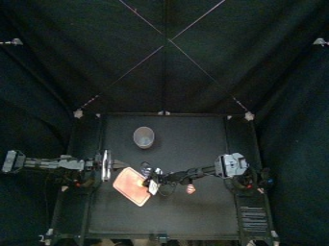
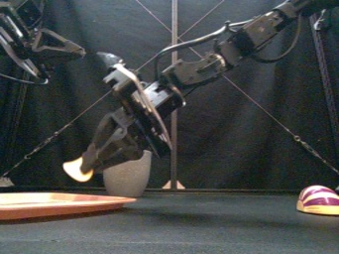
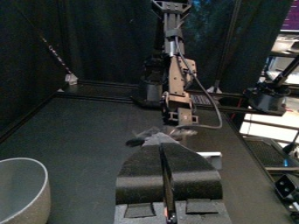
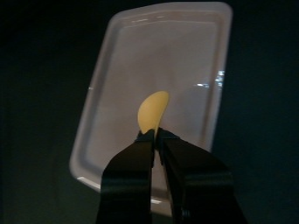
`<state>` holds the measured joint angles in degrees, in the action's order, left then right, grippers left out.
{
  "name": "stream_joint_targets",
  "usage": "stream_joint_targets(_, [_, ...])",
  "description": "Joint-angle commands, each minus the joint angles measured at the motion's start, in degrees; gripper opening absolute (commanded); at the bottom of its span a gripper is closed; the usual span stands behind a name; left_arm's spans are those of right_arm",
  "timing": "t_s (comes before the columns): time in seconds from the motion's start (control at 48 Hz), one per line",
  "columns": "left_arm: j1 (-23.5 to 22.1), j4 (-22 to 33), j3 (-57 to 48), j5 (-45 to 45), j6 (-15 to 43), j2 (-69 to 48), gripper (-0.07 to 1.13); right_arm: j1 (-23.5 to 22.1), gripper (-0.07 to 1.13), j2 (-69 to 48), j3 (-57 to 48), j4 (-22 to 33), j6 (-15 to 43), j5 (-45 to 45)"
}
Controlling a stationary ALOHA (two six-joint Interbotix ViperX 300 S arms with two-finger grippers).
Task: Pick the chip then place it on the pink plate
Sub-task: Drop chip on the pink plate and return to neutral
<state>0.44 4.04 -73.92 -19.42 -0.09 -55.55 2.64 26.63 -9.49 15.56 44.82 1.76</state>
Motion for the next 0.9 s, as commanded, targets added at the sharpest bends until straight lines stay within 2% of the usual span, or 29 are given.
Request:
stream_joint_targets(0.021, [0.18,0.09,1.23,-0.53,0.18,0.18,-0.01,-0.35,0.5,0.88,5.71,2.46,0.35,3.08])
stream_joint_targets(0.146, [0.26,0.09,1.23,-0.18,0.18,0.18,-0.01,-0.26,0.57,2.81,8.7,2.72,0.53,2.99])
stream_joint_targets(0.417, [1.41,0.09,1.14,0.0,0.18,0.18,-0.01,0.35,0.82,4.39,9.58,0.35,0.79,2.64])
stream_joint_targets(0.583, [1.85,0.09,1.23,-0.09,0.26,0.18,-0.01,0.0,0.83,1.14,5.8,0.62,0.62,1.93])
stream_joint_targets(0.708, [1.85,0.09,1.14,-0.09,0.18,0.18,-0.01,-0.7,0.83,-4.75,-1.23,0.79,0.26,-1.32])
stream_joint_targets(0.896, [1.85,-0.18,0.97,0.0,0.26,0.18,-0.01,-4.31,0.83,-15.29,-14.85,2.46,-0.35,-15.56])
